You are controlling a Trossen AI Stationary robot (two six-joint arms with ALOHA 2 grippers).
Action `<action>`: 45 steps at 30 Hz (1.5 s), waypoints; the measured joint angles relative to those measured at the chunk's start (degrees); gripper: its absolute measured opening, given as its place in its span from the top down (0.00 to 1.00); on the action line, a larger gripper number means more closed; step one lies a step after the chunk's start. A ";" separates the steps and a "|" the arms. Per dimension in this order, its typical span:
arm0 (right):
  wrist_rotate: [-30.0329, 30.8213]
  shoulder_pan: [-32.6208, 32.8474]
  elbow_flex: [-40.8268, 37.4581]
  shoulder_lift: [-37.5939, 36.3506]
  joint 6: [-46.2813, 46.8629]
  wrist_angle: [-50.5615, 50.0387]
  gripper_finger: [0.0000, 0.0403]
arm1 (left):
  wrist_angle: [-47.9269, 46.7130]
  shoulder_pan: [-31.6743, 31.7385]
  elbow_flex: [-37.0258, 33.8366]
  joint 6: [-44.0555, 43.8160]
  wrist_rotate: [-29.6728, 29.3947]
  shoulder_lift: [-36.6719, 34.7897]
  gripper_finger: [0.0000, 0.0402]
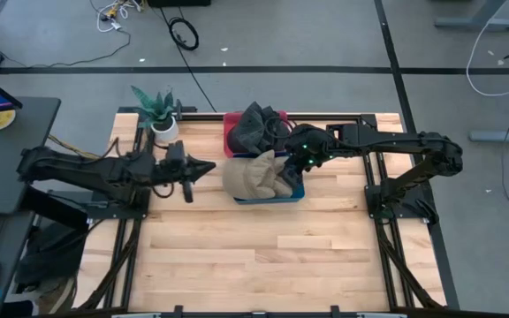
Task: Pick & Place hat
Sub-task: Return to Home Position
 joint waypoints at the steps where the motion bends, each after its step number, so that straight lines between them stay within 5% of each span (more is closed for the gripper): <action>1: 0.01 0.12 0.00 0.00 0.97 0.53 0.37 | -0.10 0.00 0.00 1.88 0.59 -0.95 0.99; 6: 0.00 0.43 0.00 0.00 2.09 3.50 0.37 | 2.34 0.00 -1.46 7.53 5.62 -5.60 0.99; 15: 0.02 0.43 0.00 0.00 7.14 4.26 0.37 | 33.98 0.00 -24.09 2.29 11.71 -17.35 1.00; 19: 0.02 0.43 0.00 0.00 7.13 4.30 0.37 | 39.38 0.00 -30.12 3.98 11.71 -24.68 1.00; 31: 0.02 0.43 0.00 0.00 8.59 4.33 0.37 | 28.69 0.00 -32.04 11.51 10.45 -39.05 1.00; 40: 0.02 0.61 0.00 0.00 8.59 4.13 0.37 | 10.34 0.16 -32.11 7.56 10.44 -47.72 1.00; 45: 0.02 0.72 0.00 0.00 8.53 4.05 0.37 | 14.49 1.13 -37.49 0.56 11.03 -47.72 1.00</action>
